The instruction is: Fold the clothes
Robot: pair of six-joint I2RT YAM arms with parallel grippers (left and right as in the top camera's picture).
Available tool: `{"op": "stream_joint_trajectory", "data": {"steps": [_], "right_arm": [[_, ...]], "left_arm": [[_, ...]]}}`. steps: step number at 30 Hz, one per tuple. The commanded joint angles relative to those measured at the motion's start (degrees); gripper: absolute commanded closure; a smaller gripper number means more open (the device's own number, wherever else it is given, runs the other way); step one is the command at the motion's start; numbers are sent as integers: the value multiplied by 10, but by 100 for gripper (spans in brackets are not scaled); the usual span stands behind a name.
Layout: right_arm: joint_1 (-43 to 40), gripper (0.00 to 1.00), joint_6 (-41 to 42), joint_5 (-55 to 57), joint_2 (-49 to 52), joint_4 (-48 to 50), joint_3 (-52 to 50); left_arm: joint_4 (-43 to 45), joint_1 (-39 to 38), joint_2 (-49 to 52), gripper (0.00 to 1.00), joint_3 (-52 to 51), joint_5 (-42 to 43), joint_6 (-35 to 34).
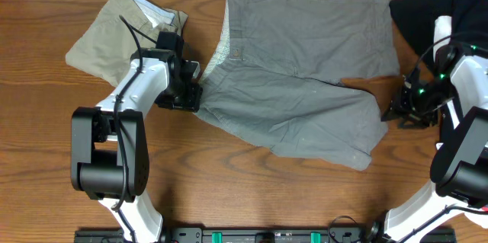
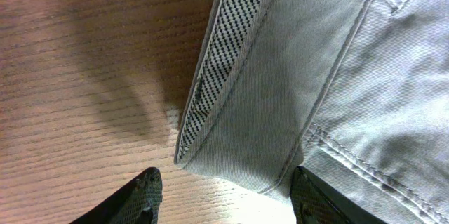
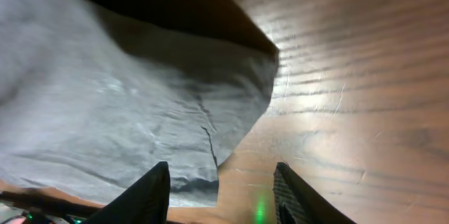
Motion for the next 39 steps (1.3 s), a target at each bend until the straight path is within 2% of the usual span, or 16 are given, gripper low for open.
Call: {"op": "stream_joint_trajectory", "data": {"steps": [1,7,11,24,28,31,34,36,39], "right_arm": [[-20,53,43,5,-1,6,-14],[-75,52,94,-1,-1,19,-21],[-108,51,94,-62,-1,44,-28],[-110,49,102,-167,-1,212,-184],[-110,51,104,-231,-1,260,-210],[-110,58,104,-226,-1,269,-211],[-110,85,103,-225,-1,290,-211],[-111,97,95,-232,-1,299,-207],[-115,99,80,-239,-7,289,-187]], "left_arm": [[2,3,0,40,-1,-6,-26],[5,3,0,39,4,0,-61],[5,3,0,39,4,0,-61],[8,3,0,39,4,0,-61],[14,3,0,39,4,0,-61],[13,3,0,39,4,0,-61],[14,3,0,39,4,0,-61],[13,3,0,39,4,0,-61],[13,3,0,39,4,0,-61]]}}
